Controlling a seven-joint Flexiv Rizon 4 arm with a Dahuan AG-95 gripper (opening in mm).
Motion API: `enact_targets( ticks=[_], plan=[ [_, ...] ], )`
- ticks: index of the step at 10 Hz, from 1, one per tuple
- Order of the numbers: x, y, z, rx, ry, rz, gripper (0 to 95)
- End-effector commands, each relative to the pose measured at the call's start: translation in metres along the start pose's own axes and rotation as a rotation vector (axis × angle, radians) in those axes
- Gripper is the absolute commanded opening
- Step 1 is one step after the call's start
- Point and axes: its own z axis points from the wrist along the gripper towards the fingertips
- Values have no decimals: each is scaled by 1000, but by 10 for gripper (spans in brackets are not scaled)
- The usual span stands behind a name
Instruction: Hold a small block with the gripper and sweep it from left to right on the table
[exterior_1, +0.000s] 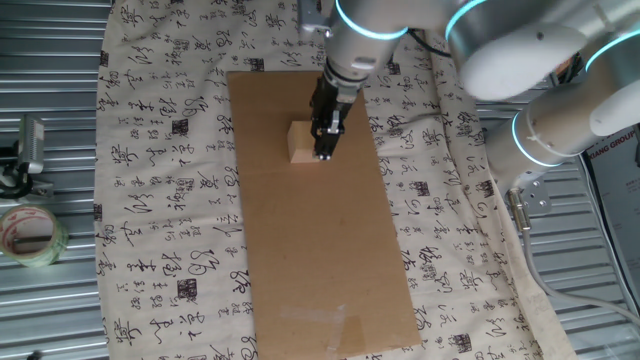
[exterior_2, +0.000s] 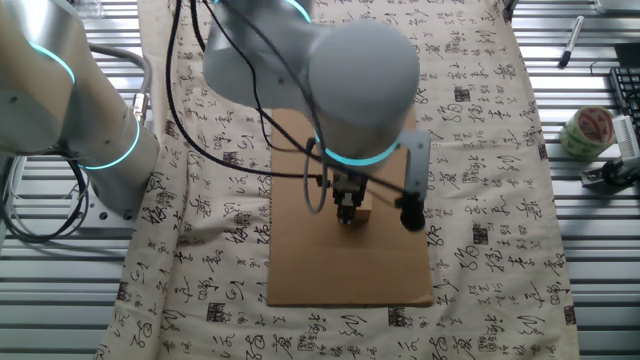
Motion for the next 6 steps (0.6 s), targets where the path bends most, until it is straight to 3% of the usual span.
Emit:
enact_targets(
  ticks=[1,3,6],
  plan=[
    [-1,0,2,133,-8,-73,760],
    [-1,0,2,196,-6,-89,760],
    [-1,0,2,188,-11,-82,760]
  ],
)
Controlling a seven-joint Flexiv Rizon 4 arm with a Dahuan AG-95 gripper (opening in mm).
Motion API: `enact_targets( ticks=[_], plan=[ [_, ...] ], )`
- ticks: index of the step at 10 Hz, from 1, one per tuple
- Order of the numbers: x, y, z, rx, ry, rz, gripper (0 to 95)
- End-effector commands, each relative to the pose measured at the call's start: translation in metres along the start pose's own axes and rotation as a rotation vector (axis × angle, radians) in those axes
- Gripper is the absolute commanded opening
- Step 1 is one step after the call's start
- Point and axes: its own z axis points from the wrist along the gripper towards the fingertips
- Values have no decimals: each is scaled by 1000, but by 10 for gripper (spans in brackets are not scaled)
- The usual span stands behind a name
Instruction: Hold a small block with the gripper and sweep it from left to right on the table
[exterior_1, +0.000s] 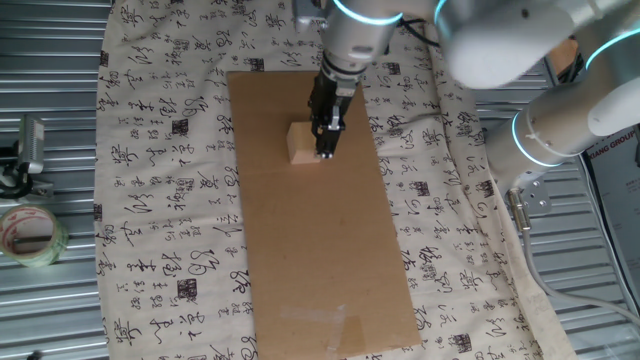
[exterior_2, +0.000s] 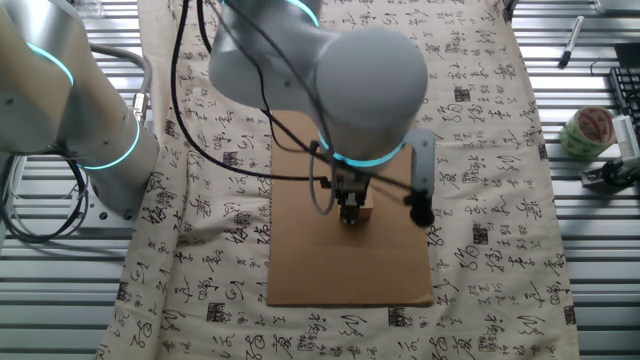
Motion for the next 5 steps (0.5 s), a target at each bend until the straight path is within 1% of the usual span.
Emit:
enact_targets(
  ticks=[1,3,5],
  plan=[
    [1,-1,-1,127,-14,-5,760],
    [1,-1,-1,126,-15,-7,760],
    [1,-1,-1,137,-9,-24,760]
  ],
)
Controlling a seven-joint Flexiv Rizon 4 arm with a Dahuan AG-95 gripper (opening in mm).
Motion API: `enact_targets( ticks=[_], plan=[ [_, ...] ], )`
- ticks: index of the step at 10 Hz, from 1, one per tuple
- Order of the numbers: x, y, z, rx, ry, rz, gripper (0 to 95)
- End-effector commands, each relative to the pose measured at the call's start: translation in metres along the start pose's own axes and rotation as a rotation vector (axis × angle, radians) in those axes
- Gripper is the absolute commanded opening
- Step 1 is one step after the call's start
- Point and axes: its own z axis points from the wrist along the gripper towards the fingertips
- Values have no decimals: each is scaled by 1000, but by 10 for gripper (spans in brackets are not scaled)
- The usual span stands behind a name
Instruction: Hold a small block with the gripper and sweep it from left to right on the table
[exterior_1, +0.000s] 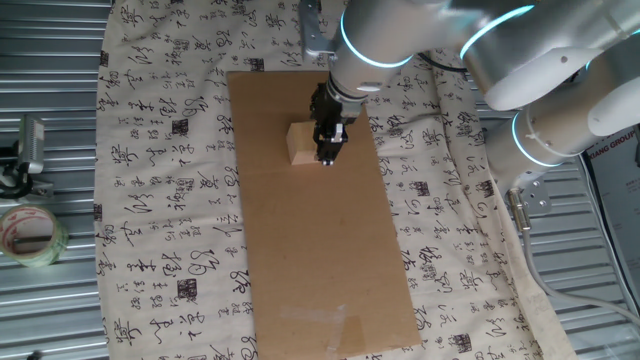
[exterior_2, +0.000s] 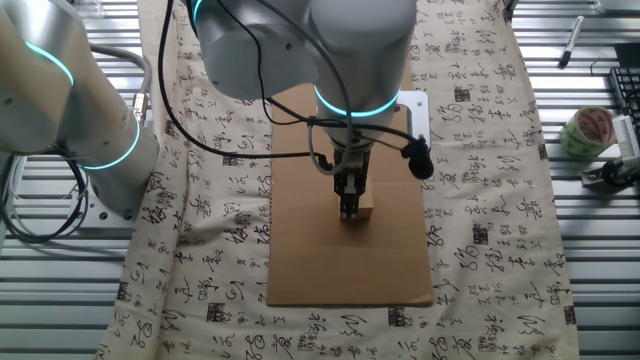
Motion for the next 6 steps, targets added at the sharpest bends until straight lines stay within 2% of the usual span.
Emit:
enact_targets(
  ticks=[1,6],
  plan=[
    [0,0,0,-14,7,-20,760],
    [0,0,0,-20,4,-40,760]
  ],
)
